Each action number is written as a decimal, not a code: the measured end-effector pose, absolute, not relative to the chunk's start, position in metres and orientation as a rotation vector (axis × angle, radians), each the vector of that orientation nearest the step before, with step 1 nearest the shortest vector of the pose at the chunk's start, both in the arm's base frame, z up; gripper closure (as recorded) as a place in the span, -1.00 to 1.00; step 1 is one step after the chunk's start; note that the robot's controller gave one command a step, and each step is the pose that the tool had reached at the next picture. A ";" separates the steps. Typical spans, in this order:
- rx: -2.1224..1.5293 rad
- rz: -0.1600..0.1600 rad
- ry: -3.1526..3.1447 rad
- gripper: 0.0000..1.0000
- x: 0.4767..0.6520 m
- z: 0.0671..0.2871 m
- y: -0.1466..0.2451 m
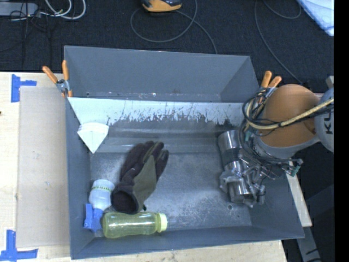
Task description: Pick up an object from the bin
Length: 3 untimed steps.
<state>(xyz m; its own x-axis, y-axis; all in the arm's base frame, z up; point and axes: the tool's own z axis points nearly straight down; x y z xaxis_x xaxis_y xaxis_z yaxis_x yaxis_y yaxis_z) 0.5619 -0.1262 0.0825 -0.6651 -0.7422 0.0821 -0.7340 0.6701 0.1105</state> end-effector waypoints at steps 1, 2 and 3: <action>1.232 -0.100 -2.767 1.00 0.564 0.107 -0.124; 1.230 -0.099 -2.766 1.00 0.564 0.120 -0.124; 1.225 -0.108 -2.757 1.00 0.561 0.125 -0.124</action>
Offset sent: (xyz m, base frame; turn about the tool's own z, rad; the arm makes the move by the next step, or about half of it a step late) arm 0.0002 -0.0001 0.0512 0.0000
